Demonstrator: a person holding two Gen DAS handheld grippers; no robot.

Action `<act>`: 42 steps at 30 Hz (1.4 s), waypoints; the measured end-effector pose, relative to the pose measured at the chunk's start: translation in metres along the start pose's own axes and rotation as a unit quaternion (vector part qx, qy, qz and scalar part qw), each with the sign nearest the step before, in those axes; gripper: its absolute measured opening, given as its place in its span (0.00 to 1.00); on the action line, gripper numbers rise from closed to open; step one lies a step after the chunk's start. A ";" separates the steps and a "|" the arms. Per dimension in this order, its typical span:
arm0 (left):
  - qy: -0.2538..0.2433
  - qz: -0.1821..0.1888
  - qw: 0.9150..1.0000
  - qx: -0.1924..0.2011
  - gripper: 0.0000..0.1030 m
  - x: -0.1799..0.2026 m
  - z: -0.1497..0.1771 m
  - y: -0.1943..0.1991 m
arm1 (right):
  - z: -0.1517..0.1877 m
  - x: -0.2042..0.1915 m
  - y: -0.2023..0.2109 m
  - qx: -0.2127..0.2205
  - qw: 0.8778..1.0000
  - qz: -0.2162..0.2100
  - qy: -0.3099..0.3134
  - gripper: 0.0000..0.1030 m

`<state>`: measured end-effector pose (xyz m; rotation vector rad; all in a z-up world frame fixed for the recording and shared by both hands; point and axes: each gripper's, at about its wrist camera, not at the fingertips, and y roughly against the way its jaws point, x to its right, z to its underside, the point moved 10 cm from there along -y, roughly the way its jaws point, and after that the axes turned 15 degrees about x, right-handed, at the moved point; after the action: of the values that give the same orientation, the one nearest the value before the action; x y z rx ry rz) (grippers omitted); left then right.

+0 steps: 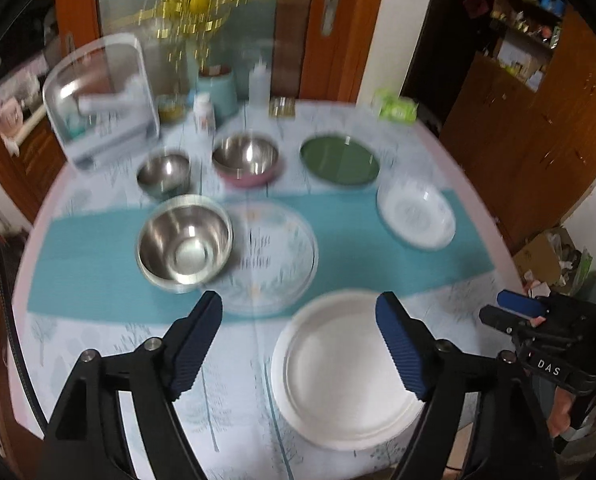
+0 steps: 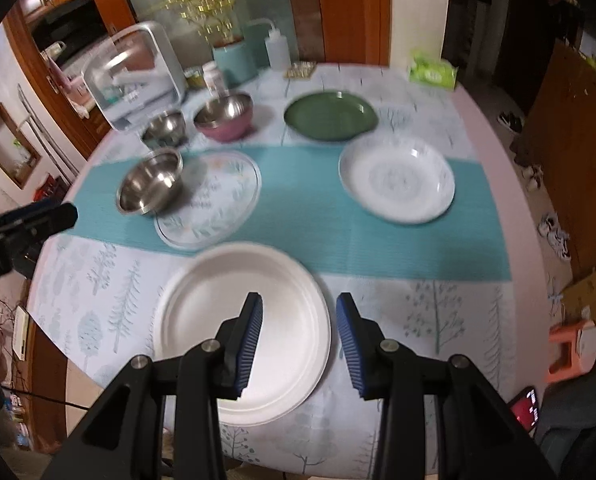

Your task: Organize plates and bowls

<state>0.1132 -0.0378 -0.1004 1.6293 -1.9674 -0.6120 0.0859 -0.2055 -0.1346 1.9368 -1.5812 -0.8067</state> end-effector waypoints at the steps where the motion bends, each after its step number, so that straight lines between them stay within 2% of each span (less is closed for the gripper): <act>1: -0.004 -0.003 1.000 0.009 0.81 0.002 -0.011 0.004 | -0.008 0.002 0.005 0.007 1.000 -0.003 -0.003 0.38; 3: -0.009 -0.007 1.000 0.020 0.84 0.004 -0.027 0.011 | -0.021 0.006 0.014 0.019 1.000 -0.009 -0.007 0.38; 7: -0.025 -0.007 0.999 0.027 0.85 0.013 -0.061 0.017 | -0.053 0.017 0.032 0.043 0.999 -0.012 -0.003 0.39; 12: -0.047 -0.015 0.998 0.030 0.85 0.024 -0.097 0.017 | -0.096 0.037 0.050 0.075 0.997 0.003 0.000 0.51; 17: -0.047 -0.017 0.999 0.017 0.85 0.032 -0.123 0.007 | -0.138 0.056 0.057 0.099 0.995 0.020 -0.003 0.51; 23: -0.041 -0.015 0.999 0.012 0.85 0.036 -0.148 -0.019 | -0.172 0.073 0.054 0.114 0.993 0.036 -0.003 0.51; 32: -0.031 -0.007 0.999 -0.011 0.85 0.037 -0.183 -0.101 | -0.223 0.094 0.018 0.113 0.991 0.065 0.002 0.51; 38: -0.045 -0.032 0.998 -0.031 0.85 0.030 -0.191 -0.183 | -0.244 0.108 -0.042 0.088 0.993 0.068 -0.025 0.51; 42: -0.052 -0.043 0.996 -0.061 0.85 0.024 -0.177 -0.240 | -0.244 0.115 -0.094 0.055 0.996 0.060 -0.048 0.51</act>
<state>0.4040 -0.1077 -0.1133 1.6426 -1.8995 -0.8493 0.3419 -0.2965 -0.0461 1.8821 -1.8152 -0.7888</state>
